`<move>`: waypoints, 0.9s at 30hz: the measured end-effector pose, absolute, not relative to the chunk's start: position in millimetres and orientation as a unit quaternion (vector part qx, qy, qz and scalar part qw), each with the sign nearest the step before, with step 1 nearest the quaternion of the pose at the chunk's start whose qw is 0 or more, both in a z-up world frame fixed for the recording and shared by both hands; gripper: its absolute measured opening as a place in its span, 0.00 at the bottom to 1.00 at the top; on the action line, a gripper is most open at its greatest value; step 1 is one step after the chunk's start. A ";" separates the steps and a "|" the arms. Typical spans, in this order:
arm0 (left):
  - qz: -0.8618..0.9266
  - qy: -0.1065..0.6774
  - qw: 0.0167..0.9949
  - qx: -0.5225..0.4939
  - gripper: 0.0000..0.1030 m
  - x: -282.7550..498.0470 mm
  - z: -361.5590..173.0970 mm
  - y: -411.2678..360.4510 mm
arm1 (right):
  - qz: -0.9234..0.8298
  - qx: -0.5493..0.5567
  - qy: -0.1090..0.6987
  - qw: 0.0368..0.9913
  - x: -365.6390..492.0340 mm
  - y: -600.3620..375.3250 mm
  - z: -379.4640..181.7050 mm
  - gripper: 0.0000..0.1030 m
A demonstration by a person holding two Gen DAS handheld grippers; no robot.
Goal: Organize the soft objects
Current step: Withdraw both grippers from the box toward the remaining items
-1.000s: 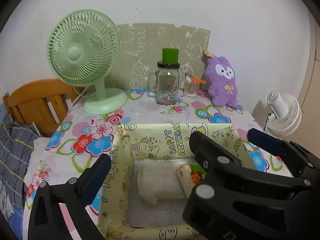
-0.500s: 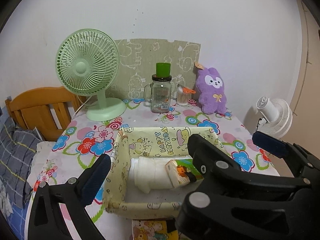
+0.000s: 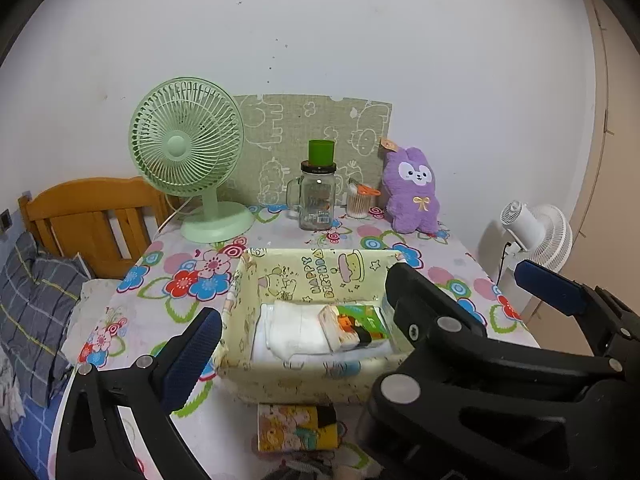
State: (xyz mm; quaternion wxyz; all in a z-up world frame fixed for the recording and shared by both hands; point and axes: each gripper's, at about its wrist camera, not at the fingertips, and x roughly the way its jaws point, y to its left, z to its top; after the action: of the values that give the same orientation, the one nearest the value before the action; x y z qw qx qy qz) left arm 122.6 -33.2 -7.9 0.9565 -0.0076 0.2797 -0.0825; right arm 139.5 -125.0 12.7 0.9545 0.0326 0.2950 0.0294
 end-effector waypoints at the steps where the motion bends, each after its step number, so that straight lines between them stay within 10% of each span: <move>1: -0.083 0.278 0.957 -0.006 1.00 120.2 -7.7 -33.8 | 0.031 0.033 0.296 0.954 136.3 -125.7 12.8 0.98; 27: -0.097 0.268 0.958 0.004 0.99 52.7 -27.2 -44.1 | 0.033 0.026 0.292 0.955 61.8 -131.6 -3.2 0.98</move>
State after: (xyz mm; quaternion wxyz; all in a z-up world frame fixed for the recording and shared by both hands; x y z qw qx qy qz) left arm 52.7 -44.1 -27.2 0.9585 0.0036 0.2681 -0.0974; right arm 61.8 -131.6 -3.2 0.9554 0.0261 0.2922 0.0331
